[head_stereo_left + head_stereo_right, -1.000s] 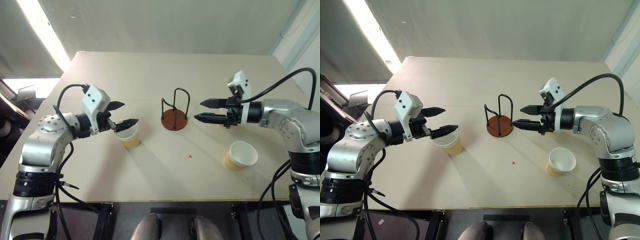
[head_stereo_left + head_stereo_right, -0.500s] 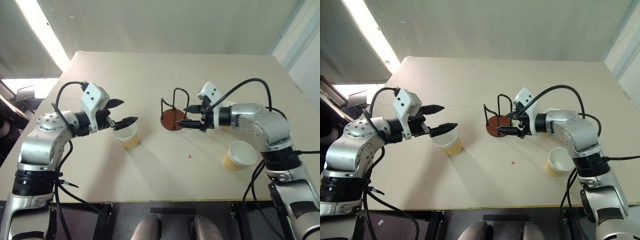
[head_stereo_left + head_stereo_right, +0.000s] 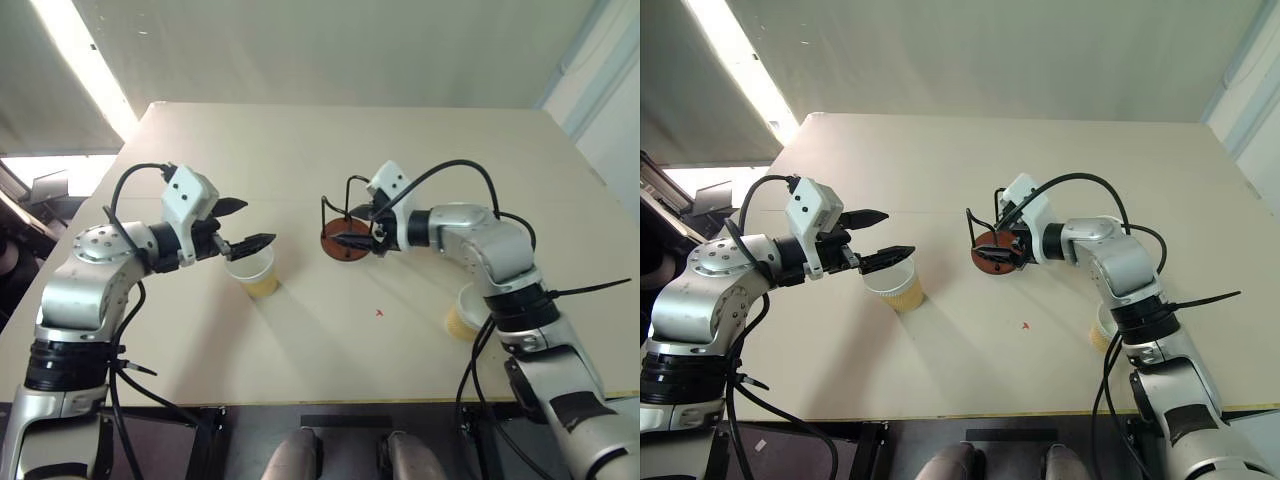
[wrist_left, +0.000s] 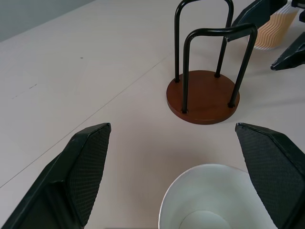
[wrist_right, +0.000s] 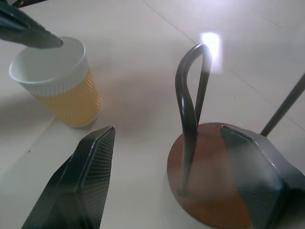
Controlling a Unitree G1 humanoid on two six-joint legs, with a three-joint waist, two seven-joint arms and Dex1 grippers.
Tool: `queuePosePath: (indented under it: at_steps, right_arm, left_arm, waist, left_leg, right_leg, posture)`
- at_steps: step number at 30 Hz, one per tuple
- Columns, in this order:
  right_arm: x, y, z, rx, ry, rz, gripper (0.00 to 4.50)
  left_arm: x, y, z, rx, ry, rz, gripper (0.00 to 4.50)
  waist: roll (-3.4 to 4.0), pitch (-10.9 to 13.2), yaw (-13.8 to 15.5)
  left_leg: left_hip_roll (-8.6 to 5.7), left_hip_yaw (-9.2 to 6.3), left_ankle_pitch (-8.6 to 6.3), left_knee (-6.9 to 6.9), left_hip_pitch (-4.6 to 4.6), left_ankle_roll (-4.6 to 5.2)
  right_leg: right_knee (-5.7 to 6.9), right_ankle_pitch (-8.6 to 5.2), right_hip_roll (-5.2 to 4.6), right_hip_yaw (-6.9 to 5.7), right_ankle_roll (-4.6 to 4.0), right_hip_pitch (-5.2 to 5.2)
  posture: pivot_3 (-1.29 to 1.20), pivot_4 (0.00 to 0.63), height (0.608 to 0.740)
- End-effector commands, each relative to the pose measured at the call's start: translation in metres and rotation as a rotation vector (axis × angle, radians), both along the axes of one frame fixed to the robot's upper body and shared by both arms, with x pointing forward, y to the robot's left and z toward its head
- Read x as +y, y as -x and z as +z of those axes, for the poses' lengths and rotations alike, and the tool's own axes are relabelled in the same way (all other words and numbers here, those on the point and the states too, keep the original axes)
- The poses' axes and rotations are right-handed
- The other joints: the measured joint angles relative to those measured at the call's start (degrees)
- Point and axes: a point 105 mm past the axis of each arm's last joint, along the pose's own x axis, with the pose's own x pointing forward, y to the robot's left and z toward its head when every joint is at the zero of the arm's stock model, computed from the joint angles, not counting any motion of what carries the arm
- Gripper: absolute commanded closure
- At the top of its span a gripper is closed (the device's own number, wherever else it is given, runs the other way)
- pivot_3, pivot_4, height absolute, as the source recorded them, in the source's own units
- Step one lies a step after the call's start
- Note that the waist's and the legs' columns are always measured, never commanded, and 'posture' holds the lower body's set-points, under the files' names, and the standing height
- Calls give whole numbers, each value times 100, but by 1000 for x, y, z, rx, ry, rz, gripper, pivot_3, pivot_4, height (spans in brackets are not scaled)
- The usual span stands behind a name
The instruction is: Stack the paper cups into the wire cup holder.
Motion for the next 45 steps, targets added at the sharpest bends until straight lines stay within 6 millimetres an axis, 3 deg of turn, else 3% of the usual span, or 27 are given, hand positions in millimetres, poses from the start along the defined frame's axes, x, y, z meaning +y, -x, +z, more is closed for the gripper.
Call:
queuePosePath:
  at_steps: [1, 5, 13, 14, 20, 26, 33, 40, 45]
  right_arm:
    - [7, -2, 20, -70, -30, 4, 867]
    - [14, -3, 19, -80, -36, 1, 1400]
    - [8, -2, 17, -96, -5, 0, 4325]
    - [7, -2, 17, -100, -1, 2, 4462]
    - [-9, 19, 24, -142, 82, 105, 4462]
    - [-20, 64, 24, -118, 169, 284, 4462]
    - [-22, 92, 19, -47, 176, 371, 4462]
    - [-34, 110, -14, 30, 192, 393, 4462]
    - [-44, 105, -34, 29, 255, 353, 4462]
  left_arm:
    - [4, 3, 13, -54, -9, 11, 0]
    - [4, 2, 12, -56, -10, 14, 0]
    - [3, 2, 11, -51, -11, 9, 0]
    - [3, 2, 11, -50, -10, 6, 0]
    - [-16, 22, 10, 12, -35, -138, 0]
    - [-40, 59, 20, 105, -74, -401, 0]
    - [-51, 72, 23, 166, -122, -551, 0]
    - [-55, 70, 20, 174, -160, -590, 0]
    - [-55, 68, 20, 164, -164, -575, 0]
  waist:
    - [0, 0, 0]
    - [0, 0, 0]
    - [0, 0, 0]
    - [0, 0, 0]
    - [-1, 0, 9]
    - [-2, 0, -1]
    - [-3, 0, -20]
    - [-8, -2, -21]
    - [-11, -4, -30]
  left_leg:
    - [0, 0, 0, 0, 0, 0]
    - [0, 0, 0, 0, -1, -1]
    - [0, -1, 0, 1, -6, -1]
    - [0, -1, 0, 1, -6, -1]
    - [0, -2, -1, 1, -16, -2]
    - [2, -5, -2, -2, -34, -3]
    - [6, -2, 3, 3, -5, -8]
    - [6, -2, 3, 0, -2, -6]
    - [8, -1, 3, -2, 16, -6]
  right_leg:
    - [0, -1, 0, 0, -1, 0]
    - [0, -1, 0, -1, -2, -1]
    - [0, -1, 0, -2, -2, -4]
    - [0, -1, 0, -2, -2, -4]
    - [2, -1, 0, -4, -1, -6]
    - [-1, 0, 1, -9, 0, -10]
    - [-2, 0, 2, -1, 0, 3]
    - [-5, 0, 0, -1, 0, 8]
    - [-4, 0, 0, 1, 0, 22]
  posture:
    - [0, 150, 740]
    - [0, 150, 740]
    - [0, 150, 740]
    - [0, 150, 740]
    - [0, 150, 740]
    - [0, 150, 740]
    - [0, 150, 740]
    - [0, 150, 740]
    - [0, 150, 740]
